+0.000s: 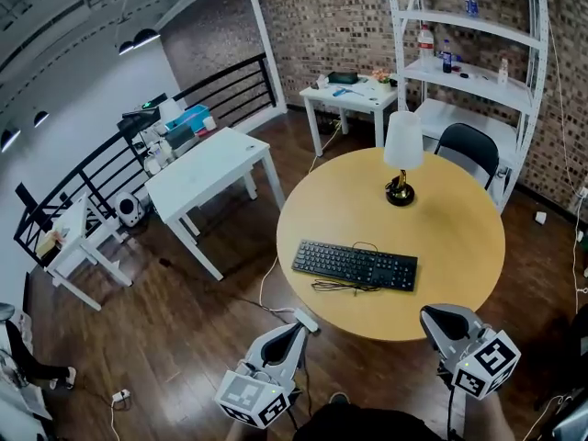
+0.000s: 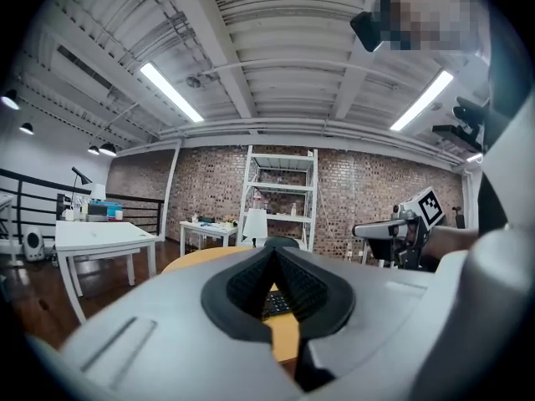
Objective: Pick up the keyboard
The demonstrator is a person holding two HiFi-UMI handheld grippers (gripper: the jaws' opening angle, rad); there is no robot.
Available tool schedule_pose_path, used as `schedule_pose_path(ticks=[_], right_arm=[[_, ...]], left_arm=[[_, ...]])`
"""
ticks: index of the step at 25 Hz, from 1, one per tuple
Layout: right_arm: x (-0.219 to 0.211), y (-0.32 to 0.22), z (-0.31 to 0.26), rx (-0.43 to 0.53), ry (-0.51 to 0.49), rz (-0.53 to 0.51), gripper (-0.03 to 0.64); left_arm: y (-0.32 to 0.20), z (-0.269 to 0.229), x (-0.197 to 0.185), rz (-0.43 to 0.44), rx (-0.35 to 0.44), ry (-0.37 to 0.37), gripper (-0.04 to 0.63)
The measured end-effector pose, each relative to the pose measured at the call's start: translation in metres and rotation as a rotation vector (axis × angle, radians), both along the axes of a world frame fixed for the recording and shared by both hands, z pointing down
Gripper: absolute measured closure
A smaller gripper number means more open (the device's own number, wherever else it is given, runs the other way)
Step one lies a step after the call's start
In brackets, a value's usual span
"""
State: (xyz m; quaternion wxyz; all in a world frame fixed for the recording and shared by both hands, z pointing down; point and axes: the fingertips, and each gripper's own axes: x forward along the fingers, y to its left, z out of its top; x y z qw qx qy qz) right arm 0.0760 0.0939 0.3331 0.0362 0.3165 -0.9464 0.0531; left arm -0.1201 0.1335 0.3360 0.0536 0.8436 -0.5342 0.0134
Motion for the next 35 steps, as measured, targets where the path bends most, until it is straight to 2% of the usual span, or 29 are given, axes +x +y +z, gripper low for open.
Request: schedule_pose_path(ticks=[5, 11, 15, 18, 24, 28, 35], right_arm=[[-0.029, -0.03, -0.002, -0.005, 0.01, 0.044, 0.615], [-0.054, -0.057, 0.013, -0.036, 0.058, 0.06, 0.615], [-0.047, -0.086, 0.027, -0.068, 0.059, 0.075, 0.615], [-0.037, -0.127, 0.028, -0.069, 0.051, 0.069, 0.615], [-0.011, -0.198, 0.037, -0.046, 0.054, 0.061, 0.615], [-0.001, -0.229, 0.052, -0.059, 0.056, 0.046, 0.615], [-0.019, -0.257, 0.055, -0.099, 0.059, 0.085, 0.614]], left_arm=[[-0.026, 0.011, -0.037, 0.037, -0.011, 0.042, 0.595], [-0.066, 0.034, -0.069, 0.055, -0.068, 0.041, 0.595], [-0.096, 0.051, -0.068, 0.059, -0.093, 0.066, 0.595], [-0.137, 0.055, -0.063, 0.027, -0.124, 0.064, 0.595], [-0.208, 0.07, -0.051, -0.019, -0.177, -0.005, 0.595], [-0.239, 0.069, -0.049, -0.052, -0.154, 0.023, 0.595], [-0.271, 0.078, -0.055, 0.015, -0.198, 0.024, 0.595]])
